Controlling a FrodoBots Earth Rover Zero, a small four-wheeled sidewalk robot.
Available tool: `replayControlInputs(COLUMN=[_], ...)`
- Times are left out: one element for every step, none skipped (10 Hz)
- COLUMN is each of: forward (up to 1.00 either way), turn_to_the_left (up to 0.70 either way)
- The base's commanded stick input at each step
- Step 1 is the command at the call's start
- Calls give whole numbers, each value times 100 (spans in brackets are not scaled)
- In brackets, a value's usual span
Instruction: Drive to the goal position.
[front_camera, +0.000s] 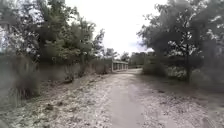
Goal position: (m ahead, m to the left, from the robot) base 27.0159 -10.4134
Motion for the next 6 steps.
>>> replayControlInputs(forward=[70, 70, 70, 70, 70, 70], turn_to_the_left=[0, 0, 0, 0, 0, 0])
